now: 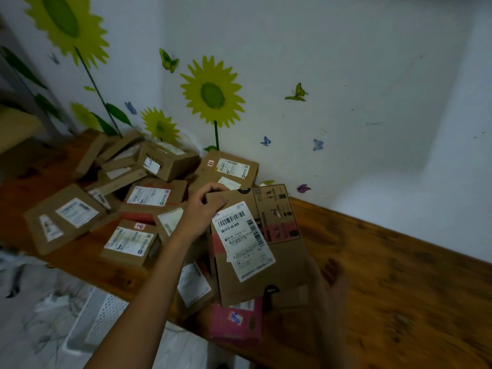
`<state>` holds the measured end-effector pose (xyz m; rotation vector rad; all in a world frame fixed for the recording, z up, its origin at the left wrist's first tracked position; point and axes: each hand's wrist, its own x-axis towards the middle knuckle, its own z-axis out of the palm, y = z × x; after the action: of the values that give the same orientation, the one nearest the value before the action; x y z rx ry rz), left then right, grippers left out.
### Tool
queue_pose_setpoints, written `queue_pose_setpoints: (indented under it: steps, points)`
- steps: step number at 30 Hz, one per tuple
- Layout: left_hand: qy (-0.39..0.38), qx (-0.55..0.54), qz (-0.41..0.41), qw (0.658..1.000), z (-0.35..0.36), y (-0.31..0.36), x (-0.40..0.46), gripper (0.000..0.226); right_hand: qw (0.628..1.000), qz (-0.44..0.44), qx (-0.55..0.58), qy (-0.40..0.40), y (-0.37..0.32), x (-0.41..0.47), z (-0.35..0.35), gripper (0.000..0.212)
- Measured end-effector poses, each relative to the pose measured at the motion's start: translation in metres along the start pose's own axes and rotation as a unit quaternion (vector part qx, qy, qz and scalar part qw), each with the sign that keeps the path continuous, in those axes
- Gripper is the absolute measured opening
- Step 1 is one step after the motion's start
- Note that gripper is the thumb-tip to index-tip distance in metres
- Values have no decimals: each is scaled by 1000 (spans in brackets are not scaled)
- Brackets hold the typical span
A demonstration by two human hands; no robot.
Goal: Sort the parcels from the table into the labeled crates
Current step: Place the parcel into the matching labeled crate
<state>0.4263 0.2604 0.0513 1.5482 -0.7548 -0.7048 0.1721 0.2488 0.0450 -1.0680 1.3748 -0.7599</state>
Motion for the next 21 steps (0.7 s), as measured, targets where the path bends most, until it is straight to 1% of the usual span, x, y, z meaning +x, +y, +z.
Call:
queue_pose_setpoints:
  steps: [1,2,3,4,5,6,7,8,9,10,12,14,16,17,20,21]
  points:
    - [2,-6,-9,1000,1,-2,0,12,999,-23,-32,-16,-7,5,1,91]
    - [7,-16,-21,1000,3,-3,0,9,995,-38,-77,-50,-10,11,2,98]
    - [15,-20,-37,999,5,-3,-1,11,990,-32,-110,-88,-9,17,4,99]
    - [31,-16,-52,998,7,-3,-1,20,984,-32,-124,-127,-9,21,7,93]
    - [51,-6,-66,996,7,-3,-2,31,980,-34,-135,-145,-8,22,12,82]
    - [72,6,-79,994,6,-3,-6,39,978,-46,-140,-146,-6,24,15,71]
    - [92,19,-88,992,4,-4,-11,43,978,-56,-141,-140,0,25,19,65]
    - [103,34,-97,989,-1,-9,-17,43,979,-60,-142,-134,6,26,24,65]
    - [97,44,-105,989,-3,-14,-25,41,980,-59,-140,-131,9,24,27,65]
    - [74,36,-111,990,-5,-21,-36,40,982,-50,-134,-126,12,22,30,64]
    - [13,-13,-119,993,-1,-30,-59,39,984,-43,-123,-126,16,18,34,57]
    - [-9,-40,-108,993,3,-34,-73,41,983,-50,-129,-119,19,16,36,59]
    - [5,-59,-108,992,0,-33,-77,43,981,-66,-137,-117,21,10,37,65]
    - [19,-63,-104,992,-5,-28,-78,43,982,-74,-130,-116,20,5,38,62]
    - [38,-45,-75,995,-19,-2,-77,41,983,-107,-106,-104,9,-11,39,41]
    - [43,-37,-59,997,-21,8,-78,35,984,-115,-92,-103,3,-18,38,40]
